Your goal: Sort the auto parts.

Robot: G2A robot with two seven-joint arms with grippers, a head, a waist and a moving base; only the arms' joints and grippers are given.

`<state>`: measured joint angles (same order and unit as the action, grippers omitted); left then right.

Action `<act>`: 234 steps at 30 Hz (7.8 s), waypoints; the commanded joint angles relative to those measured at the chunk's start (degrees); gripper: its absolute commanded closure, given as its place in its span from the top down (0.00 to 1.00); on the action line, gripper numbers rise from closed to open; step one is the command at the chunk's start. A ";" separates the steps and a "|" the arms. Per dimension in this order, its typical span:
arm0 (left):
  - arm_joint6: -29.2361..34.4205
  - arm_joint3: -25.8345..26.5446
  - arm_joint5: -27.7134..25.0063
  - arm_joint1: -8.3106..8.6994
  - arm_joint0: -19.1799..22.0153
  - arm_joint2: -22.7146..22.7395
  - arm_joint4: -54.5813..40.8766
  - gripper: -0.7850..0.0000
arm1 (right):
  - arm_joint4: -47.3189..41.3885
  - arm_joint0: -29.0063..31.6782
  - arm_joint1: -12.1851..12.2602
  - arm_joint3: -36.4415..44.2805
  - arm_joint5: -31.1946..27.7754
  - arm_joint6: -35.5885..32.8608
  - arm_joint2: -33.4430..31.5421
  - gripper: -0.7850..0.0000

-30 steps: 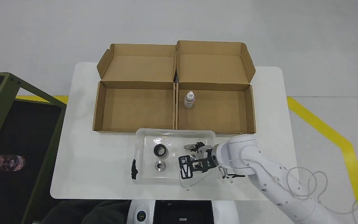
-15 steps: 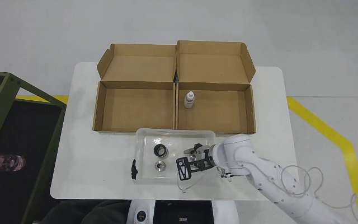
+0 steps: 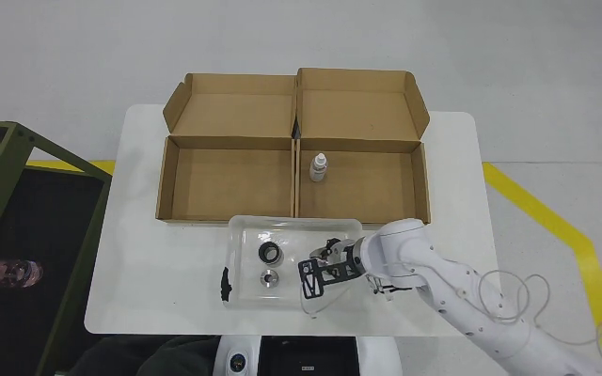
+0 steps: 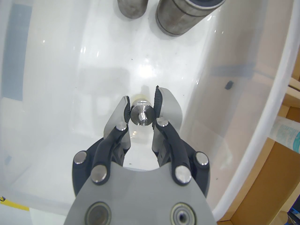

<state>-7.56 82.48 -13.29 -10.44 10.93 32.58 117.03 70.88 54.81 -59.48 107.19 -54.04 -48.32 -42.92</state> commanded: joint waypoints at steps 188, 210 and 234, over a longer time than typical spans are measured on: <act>0.00 0.00 0.00 0.00 0.00 0.00 0.00 1.00 | 1.02 0.32 -6.58 -9.18 10.00 32.63 3.99 0.85; 0.00 0.00 0.00 0.00 0.00 0.00 0.00 1.00 | 5.05 -2.05 -8.44 -15.38 12.42 31.94 5.14 0.55; 0.00 0.00 0.00 0.00 0.00 0.00 0.00 1.00 | 7.26 -4.44 -11.38 -21.01 12.86 34.23 8.32 0.47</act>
<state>-7.56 82.48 -13.29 -10.44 10.93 32.58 117.03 78.17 50.40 -70.76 86.34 -41.14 -14.21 -34.64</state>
